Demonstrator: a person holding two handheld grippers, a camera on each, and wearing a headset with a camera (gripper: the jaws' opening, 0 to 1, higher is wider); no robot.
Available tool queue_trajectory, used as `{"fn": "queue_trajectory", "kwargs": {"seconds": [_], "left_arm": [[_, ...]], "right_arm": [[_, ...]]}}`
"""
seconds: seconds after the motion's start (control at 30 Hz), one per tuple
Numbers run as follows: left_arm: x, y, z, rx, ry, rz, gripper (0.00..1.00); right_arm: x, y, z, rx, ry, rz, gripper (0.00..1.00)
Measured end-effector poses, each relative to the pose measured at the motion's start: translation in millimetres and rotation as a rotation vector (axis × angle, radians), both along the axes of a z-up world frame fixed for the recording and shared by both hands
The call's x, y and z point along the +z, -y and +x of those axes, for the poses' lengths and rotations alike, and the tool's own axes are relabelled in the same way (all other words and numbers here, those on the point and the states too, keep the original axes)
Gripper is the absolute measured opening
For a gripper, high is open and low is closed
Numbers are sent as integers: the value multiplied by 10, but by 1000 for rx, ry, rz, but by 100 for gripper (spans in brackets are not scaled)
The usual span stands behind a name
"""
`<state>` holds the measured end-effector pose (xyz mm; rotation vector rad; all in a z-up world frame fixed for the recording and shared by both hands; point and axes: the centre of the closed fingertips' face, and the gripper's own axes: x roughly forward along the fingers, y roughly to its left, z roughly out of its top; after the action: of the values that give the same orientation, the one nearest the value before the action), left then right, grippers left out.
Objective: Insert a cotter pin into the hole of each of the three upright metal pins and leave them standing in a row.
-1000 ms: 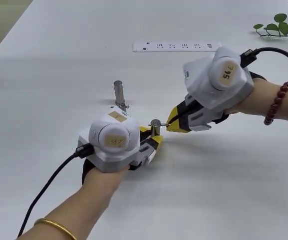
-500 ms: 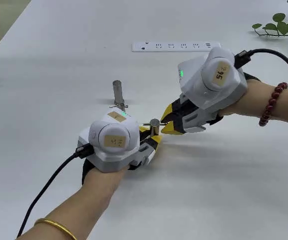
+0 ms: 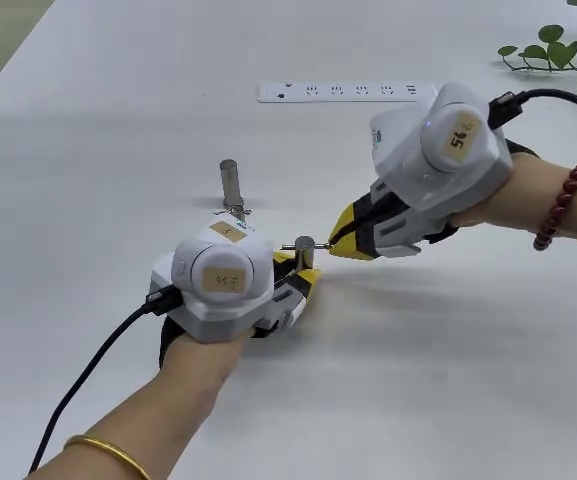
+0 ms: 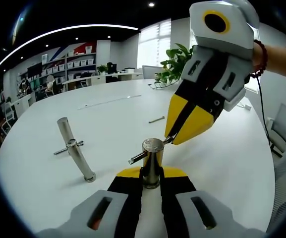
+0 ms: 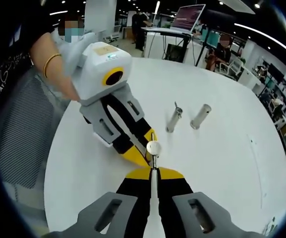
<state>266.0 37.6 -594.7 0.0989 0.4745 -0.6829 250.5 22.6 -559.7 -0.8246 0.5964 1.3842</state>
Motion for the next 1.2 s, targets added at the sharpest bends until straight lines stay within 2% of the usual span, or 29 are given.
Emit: {"fn": "queue_trajectory", "kwargs": {"seconds": [0.77,0.87,1.1,1.2], "left_arm": [[-15,4,8,9,-9,-6,10],[-17,1,8,18,-20,-21,11],[-21,-1,2,22,-23,-17,11],[-56,-13,-21,24,-46,-14,12]], "right_arm": [[-27,-94,26,34,17,2,0],[-29,-100,17,34,14,3,0],[-28,-113,9,30,13,2,0],[-23,-122,-4,22,9,10,0]]}}
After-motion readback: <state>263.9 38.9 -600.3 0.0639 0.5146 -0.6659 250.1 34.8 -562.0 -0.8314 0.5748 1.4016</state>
